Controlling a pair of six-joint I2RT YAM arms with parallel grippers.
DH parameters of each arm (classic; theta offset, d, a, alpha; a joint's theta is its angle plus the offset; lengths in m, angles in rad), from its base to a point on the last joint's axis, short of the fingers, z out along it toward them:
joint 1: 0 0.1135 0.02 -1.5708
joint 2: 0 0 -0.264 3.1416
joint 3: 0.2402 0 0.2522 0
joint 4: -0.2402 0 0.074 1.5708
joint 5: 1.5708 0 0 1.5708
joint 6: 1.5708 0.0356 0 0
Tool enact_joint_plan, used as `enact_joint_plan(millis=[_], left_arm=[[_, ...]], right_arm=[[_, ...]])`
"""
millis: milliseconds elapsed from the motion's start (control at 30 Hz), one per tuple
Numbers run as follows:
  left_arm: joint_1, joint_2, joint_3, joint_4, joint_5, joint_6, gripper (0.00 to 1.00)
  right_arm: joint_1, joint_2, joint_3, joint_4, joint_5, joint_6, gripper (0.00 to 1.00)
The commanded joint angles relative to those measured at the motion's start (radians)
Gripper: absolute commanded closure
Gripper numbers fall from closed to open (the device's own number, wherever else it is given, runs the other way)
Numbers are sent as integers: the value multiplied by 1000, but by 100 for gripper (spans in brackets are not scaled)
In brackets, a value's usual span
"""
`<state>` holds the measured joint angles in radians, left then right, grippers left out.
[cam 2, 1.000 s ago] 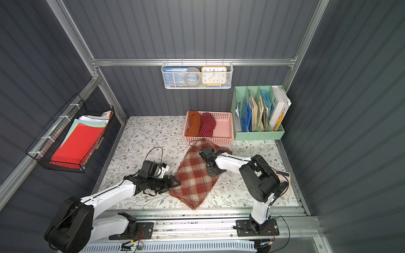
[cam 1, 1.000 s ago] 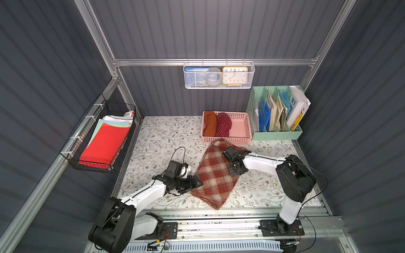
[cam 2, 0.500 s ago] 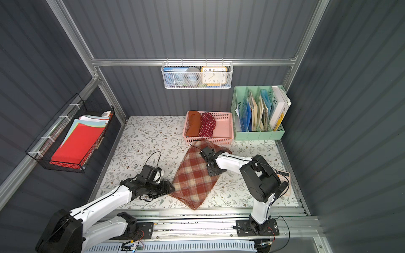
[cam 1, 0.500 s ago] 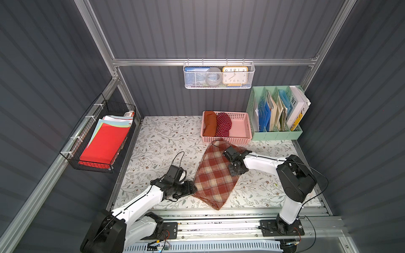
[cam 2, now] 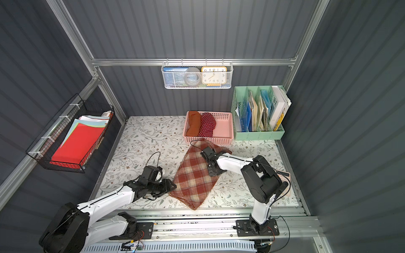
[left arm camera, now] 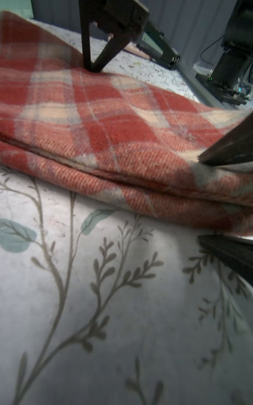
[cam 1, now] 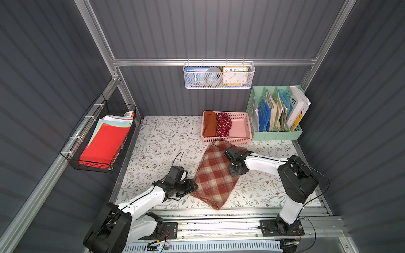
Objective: Roll up the skirts
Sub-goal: Roll the skirt at the center of the board.
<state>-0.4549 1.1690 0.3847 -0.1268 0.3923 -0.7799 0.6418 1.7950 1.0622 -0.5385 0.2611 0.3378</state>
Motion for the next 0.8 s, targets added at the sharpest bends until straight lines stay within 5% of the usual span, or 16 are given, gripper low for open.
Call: enact_joint_plan(millis=[0, 100, 533, 667, 767], left_arm=[[-42, 65, -52, 51, 81, -20, 58], [-109, 110, -36, 74, 58, -30, 72], [-168, 38, 123, -4, -3, -99, 100], [-168, 86, 160, 19, 102, -122, 100], [-168, 129, 206, 45, 169, -147, 100]], right_arm=[[-5, 51, -45, -14, -64, -5, 100], [-4, 52, -37, -13, -65, -6, 100], [0, -9, -17, -13, -41, -64, 99], [59, -185, -68, -26, -35, -52, 60], [218, -338, -121, -50, 105, -43, 44]])
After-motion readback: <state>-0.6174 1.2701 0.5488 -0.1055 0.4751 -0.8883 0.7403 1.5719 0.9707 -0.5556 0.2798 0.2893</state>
